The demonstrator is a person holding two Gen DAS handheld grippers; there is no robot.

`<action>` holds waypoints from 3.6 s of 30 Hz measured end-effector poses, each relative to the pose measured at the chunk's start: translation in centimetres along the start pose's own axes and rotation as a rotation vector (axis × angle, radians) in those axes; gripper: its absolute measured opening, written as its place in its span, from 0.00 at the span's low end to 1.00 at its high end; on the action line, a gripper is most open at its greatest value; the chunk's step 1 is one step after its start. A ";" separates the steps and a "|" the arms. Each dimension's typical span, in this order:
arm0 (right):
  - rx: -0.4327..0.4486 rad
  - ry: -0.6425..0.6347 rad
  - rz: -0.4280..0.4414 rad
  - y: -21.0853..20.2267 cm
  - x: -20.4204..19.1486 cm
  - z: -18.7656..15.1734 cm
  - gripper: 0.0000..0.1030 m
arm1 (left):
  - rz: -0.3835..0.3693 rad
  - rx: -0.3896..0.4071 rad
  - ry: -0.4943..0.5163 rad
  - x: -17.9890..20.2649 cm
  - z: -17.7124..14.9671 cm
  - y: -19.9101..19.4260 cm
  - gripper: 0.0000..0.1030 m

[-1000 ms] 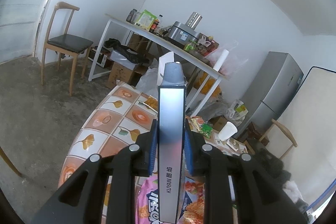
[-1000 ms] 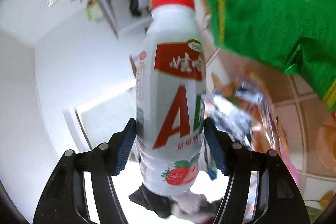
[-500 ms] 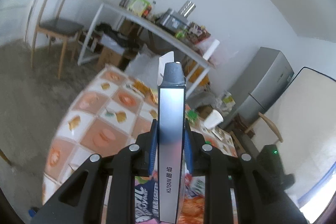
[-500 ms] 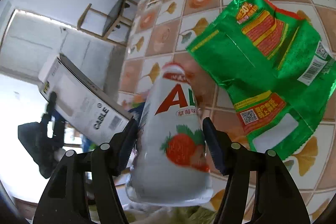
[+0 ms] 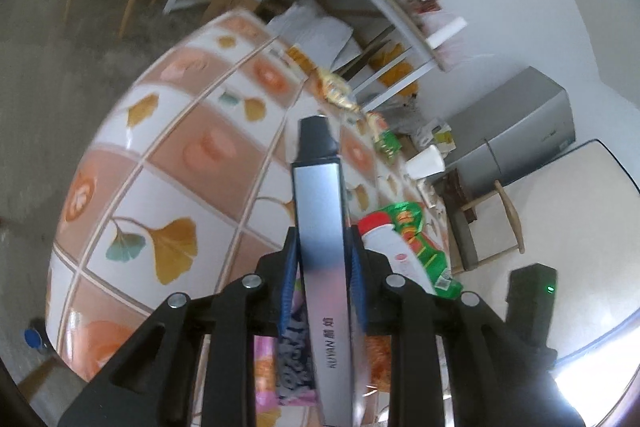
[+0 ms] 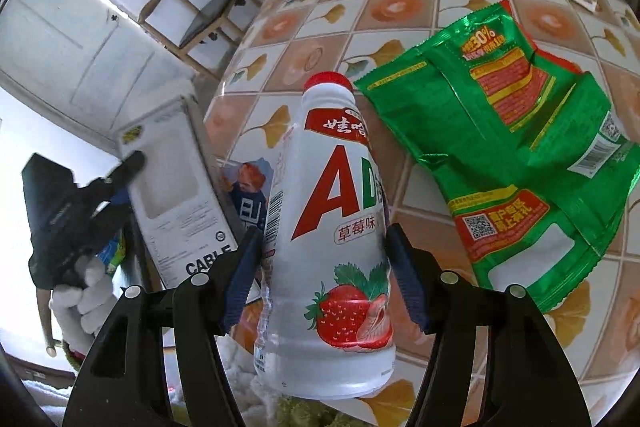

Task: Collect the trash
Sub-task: 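Lift the bottle with the right tool while the left tool holds the box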

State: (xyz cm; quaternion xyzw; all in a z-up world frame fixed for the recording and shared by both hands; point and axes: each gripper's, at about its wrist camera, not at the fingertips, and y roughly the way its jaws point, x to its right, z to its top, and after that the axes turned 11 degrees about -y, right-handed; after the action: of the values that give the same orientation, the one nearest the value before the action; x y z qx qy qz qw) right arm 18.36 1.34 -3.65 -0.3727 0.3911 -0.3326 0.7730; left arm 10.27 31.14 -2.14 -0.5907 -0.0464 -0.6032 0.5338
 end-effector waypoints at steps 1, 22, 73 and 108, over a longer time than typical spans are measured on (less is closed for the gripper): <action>0.002 0.005 -0.004 0.2 -0.1 0.1 0.58 | -0.002 -0.012 -0.021 -0.5 0.0 0.4 0.23; 0.051 0.043 -0.003 -0.4 -1.2 -1.1 0.58 | 0.008 -0.080 -0.036 0.7 -2.6 3.3 0.44; 0.086 0.064 -0.049 -2.0 -0.3 0.5 0.59 | 0.094 0.132 0.189 3.7 -2.8 -0.1 0.22; 0.294 0.051 0.070 -10.4 -1.4 0.1 0.59 | 0.024 0.287 0.358 10.2 -4.5 -5.3 0.22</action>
State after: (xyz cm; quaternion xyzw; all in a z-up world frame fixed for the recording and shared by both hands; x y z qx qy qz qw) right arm 15.44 -2.69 5.59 -0.2330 0.3703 -0.3684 0.8203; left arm 6.28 24.28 7.33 -0.3927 -0.0295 -0.6793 0.6192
